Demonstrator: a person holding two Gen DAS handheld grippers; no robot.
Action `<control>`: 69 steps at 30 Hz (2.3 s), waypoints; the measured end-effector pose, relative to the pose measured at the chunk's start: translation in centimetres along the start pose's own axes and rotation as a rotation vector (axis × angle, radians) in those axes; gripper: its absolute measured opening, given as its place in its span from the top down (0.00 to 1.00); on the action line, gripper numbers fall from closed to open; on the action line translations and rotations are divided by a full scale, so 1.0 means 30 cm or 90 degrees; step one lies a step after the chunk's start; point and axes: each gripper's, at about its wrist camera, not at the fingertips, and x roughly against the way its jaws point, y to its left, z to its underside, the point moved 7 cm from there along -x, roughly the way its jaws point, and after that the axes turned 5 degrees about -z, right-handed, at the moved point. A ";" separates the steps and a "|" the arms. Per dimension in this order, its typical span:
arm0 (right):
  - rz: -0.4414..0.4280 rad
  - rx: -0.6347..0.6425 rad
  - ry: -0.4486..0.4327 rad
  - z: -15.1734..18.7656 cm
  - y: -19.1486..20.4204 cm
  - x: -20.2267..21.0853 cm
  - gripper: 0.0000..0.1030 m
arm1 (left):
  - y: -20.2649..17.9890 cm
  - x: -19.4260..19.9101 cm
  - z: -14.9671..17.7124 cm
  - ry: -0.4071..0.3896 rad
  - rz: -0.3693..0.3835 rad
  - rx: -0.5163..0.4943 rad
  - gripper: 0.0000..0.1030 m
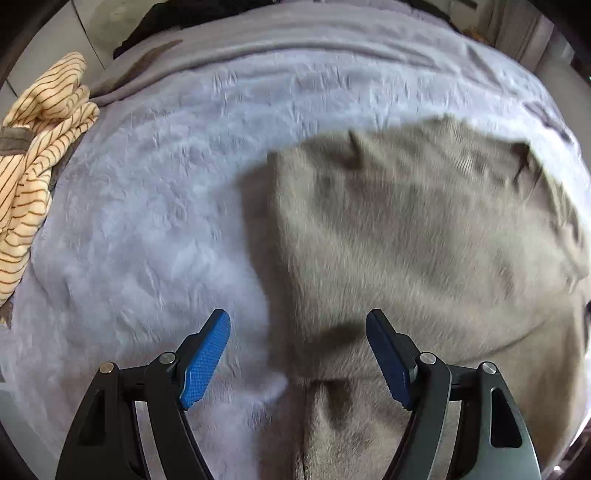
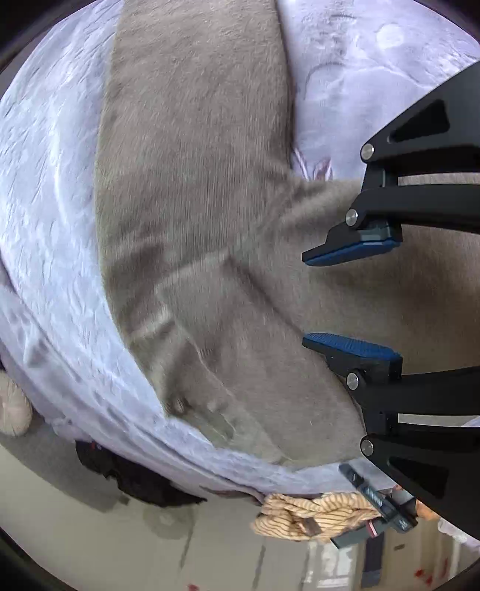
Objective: Fold small clothes
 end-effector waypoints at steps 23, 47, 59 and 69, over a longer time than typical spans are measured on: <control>0.033 -0.029 0.091 0.258 0.001 0.034 0.56 | 0.097 0.121 0.279 0.105 0.043 -0.008 0.20; -0.005 -0.186 -0.024 0.280 -0.245 0.304 0.51 | -0.618 0.315 0.223 0.074 0.156 -0.218 0.20; -0.020 -0.277 -0.089 0.144 -0.530 0.398 0.51 | -0.825 0.308 0.171 0.069 0.145 -0.233 0.20; -0.053 -0.388 -0.232 -0.019 -0.793 0.493 0.51 | -1.013 0.283 0.070 0.035 0.144 -0.244 0.20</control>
